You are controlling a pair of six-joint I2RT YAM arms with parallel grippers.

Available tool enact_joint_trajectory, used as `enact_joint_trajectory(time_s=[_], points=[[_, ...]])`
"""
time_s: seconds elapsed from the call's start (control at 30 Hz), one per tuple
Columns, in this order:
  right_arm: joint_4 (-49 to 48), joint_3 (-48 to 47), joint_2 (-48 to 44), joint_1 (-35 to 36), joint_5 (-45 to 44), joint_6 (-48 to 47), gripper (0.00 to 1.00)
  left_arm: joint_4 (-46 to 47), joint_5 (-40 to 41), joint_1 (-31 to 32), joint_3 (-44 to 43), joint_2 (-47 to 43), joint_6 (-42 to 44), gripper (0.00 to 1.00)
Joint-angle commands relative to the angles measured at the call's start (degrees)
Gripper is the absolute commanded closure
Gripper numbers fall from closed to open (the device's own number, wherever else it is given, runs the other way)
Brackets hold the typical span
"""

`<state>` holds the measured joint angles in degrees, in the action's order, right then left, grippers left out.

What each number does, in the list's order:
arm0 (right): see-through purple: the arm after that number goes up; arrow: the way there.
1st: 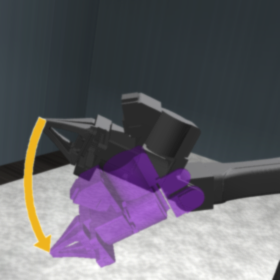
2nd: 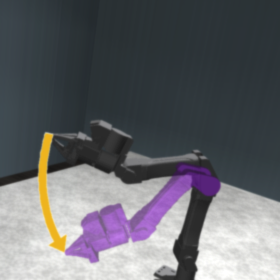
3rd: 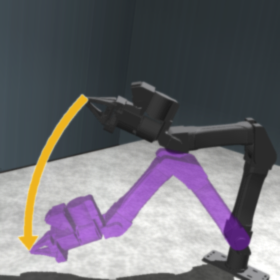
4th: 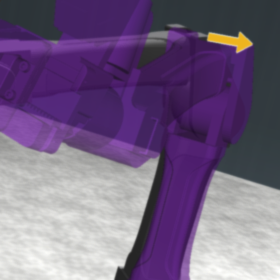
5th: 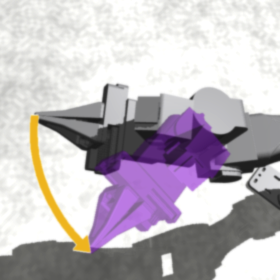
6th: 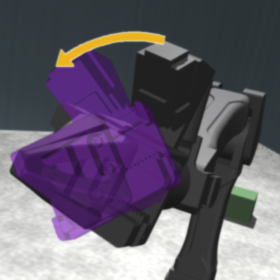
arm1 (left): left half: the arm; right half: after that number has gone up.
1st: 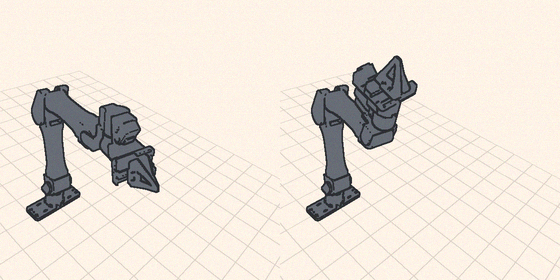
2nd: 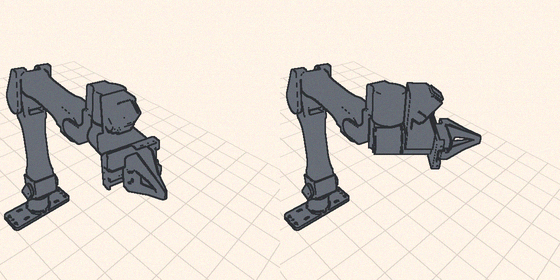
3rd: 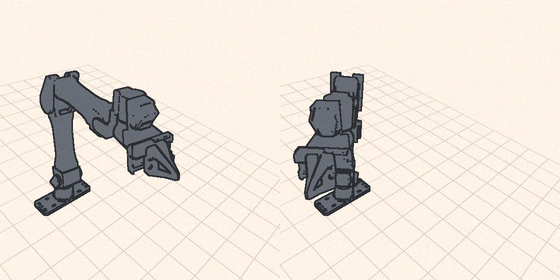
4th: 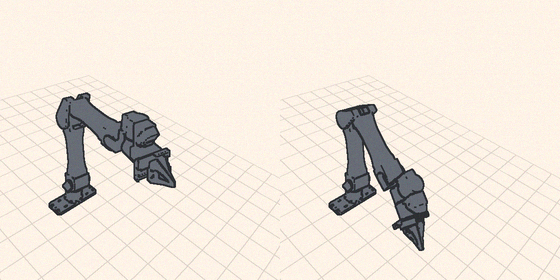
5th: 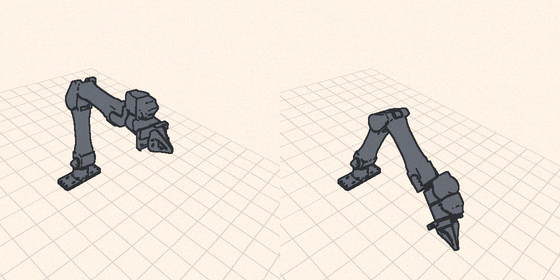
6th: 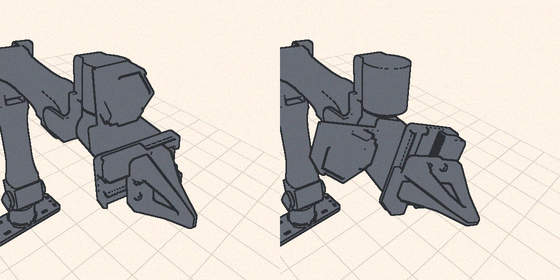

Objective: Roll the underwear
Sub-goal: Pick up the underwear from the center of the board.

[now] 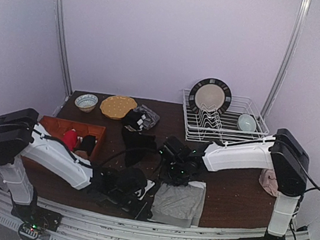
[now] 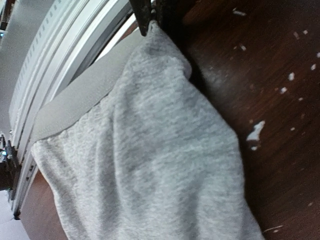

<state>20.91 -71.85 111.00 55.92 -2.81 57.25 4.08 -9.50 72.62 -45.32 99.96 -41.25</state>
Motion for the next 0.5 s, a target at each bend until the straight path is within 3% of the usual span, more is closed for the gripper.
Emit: enact_joint_trajectory(time_s=[0.0, 0.23, 0.47], points=[[-9.57, 3.62, -4.53, -0.50, 7.82, -2.45, 1.00, -12.81, 11.33, 1.91, -3.73, -3.86, 3.58, 1.00], [-23.24, 9.79, -9.94, -2.28, 17.54, -3.84, 1.00, -28.36, 25.39, 5.38, -8.94, -6.11, 3.04, 1.00], [-28.76, 15.56, -12.47, -5.81, 20.79, -4.82, 1.00, -36.33, 30.85, 6.42, -12.31, -6.98, 2.02, 1.00]])
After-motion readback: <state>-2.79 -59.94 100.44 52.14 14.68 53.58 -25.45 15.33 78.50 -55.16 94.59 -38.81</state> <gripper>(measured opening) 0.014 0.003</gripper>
